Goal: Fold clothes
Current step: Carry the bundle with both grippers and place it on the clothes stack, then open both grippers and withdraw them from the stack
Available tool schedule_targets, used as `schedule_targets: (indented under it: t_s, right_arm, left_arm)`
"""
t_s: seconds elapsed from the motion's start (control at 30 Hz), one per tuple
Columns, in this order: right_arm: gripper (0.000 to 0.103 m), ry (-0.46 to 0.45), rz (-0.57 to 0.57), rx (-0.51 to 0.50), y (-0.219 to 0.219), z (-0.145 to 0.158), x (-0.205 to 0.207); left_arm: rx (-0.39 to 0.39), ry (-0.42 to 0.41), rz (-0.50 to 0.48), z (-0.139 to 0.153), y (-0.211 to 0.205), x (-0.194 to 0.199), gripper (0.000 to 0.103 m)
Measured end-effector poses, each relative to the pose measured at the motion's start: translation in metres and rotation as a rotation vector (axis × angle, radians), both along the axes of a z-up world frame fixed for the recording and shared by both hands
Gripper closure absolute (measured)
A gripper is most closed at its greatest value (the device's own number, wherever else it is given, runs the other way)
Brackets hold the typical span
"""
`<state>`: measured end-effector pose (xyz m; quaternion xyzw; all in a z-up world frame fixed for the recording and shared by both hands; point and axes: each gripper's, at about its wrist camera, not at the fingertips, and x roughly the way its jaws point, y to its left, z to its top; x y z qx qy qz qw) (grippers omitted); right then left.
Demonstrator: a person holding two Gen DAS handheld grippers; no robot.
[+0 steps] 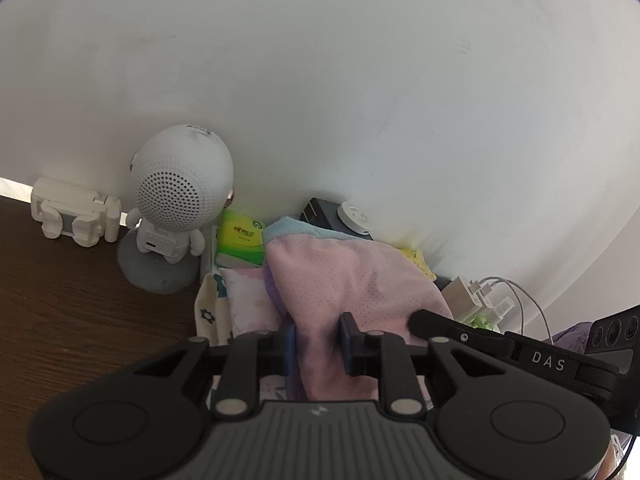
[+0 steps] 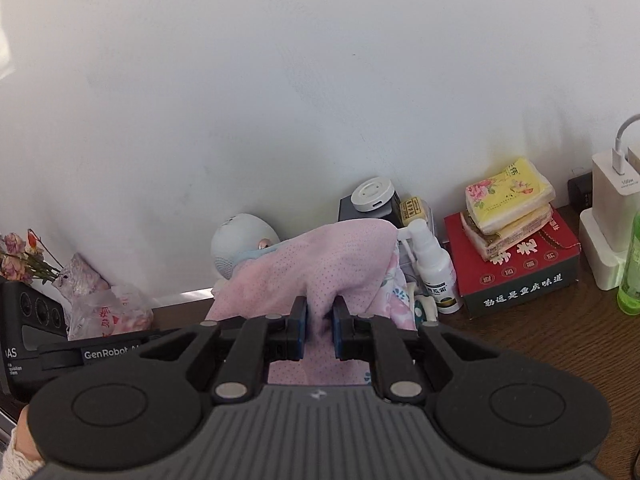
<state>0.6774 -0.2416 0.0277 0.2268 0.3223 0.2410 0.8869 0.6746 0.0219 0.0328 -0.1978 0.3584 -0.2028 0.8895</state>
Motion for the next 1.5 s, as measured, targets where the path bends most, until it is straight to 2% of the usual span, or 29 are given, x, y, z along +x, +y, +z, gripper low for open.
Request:
schedule_targets:
  t_s: [0.03,0.07,0.1,0.13,0.17,0.23,0.3,0.33,0.37,0.43,0.57,0.7,0.8,0.83,0.87,0.9,0.97,1.0,1.07,1.13,1.2,1.33,1.5]
  right_arm:
    - [0.085,0.000,-0.001,0.020,-0.002,-0.002,0.000]
    - [0.082,0.001,-0.004,0.040,-0.005,-0.003,-0.001]
    - [0.068,-0.002,-0.010,0.057,-0.009,-0.002,-0.003]
    - [0.060,-0.022,-0.027,0.059,-0.013,0.001,-0.008]
    - [0.060,-0.051,-0.048,0.052,-0.018,0.006,-0.013]
    - [0.060,-0.134,-0.089,0.036,-0.024,0.017,-0.024]
    - [0.063,-0.197,-0.110,0.037,-0.022,0.026,-0.029]
    - [0.075,-0.203,-0.115,0.026,-0.016,0.026,-0.026]
    - [0.086,-0.202,-0.120,0.007,-0.007,0.025,-0.022]
    - [0.087,-0.196,-0.126,-0.042,0.010,0.021,-0.014]
    - [0.090,-0.193,-0.128,-0.166,0.036,-0.001,-0.007]
    - [0.090,-0.203,-0.118,-0.199,0.044,-0.018,-0.008]
    - [0.088,-0.248,-0.108,-0.168,0.038,-0.014,-0.018]
    - [0.086,-0.268,-0.104,-0.147,0.035,-0.010,-0.024]
    - [0.079,-0.288,-0.100,-0.130,0.031,-0.005,-0.031]
    - [0.073,-0.308,-0.096,-0.120,0.028,0.001,-0.039]
    - [0.044,-0.341,-0.095,-0.128,0.023,0.009,-0.058]
    - [0.039,-0.352,-0.095,-0.144,0.021,0.012,-0.067]
    - [0.015,-0.367,-0.093,-0.176,0.019,0.015,-0.084]
    - [0.008,-0.363,-0.090,-0.204,0.016,0.015,-0.098]
    - [0.001,-0.358,-0.087,-0.222,0.015,0.012,-0.112]
    - [0.000,-0.339,-0.094,-0.238,0.014,0.011,-0.142]
    - [0.000,-0.313,-0.170,-0.328,0.019,0.016,-0.188]
  left_arm:
    - [0.001,-0.007,0.008,0.002,0.002,-0.002,0.076]
    - [0.003,-0.015,0.019,0.006,0.005,-0.004,0.063]
    - [0.005,-0.022,0.030,0.009,0.007,-0.007,0.056]
    - [0.024,-0.048,0.042,0.015,0.009,-0.011,0.049]
    - [0.053,-0.085,0.055,0.023,0.009,-0.017,0.048]
    - [0.109,-0.152,0.077,0.037,0.008,-0.028,0.045]
    - [0.111,-0.188,0.065,0.044,0.000,-0.033,0.048]
    - [0.104,-0.196,0.060,0.045,-0.005,-0.033,0.051]
    - [0.114,-0.194,0.063,0.044,-0.011,-0.031,0.060]
    - [0.150,-0.173,0.081,0.038,-0.023,-0.026,0.068]
    - [0.133,-0.104,0.125,0.010,-0.023,-0.009,0.068]
    - [0.137,-0.098,0.124,-0.007,-0.020,-0.004,0.067]
    - [0.116,-0.149,0.112,0.003,-0.013,-0.020,0.058]
    - [0.122,-0.179,0.111,0.010,-0.011,-0.028,0.048]
    - [0.134,-0.217,0.109,0.017,-0.009,-0.038,0.039]
    - [0.158,-0.257,0.109,0.023,-0.008,-0.049,0.034]
    - [0.216,-0.332,0.115,0.033,-0.009,-0.072,0.008]
    - [0.249,-0.364,0.120,0.036,-0.010,-0.083,0.004]
    - [0.328,-0.423,0.128,0.037,-0.015,-0.107,0.000]
    - [0.391,-0.436,0.140,0.034,-0.021,-0.126,0.000]
    - [0.421,-0.425,0.147,0.029,-0.025,-0.141,0.000]
    - [0.446,-0.394,0.176,0.018,-0.030,-0.169,0.000]
    - [0.456,-0.355,0.211,0.010,-0.032,-0.210,0.000]
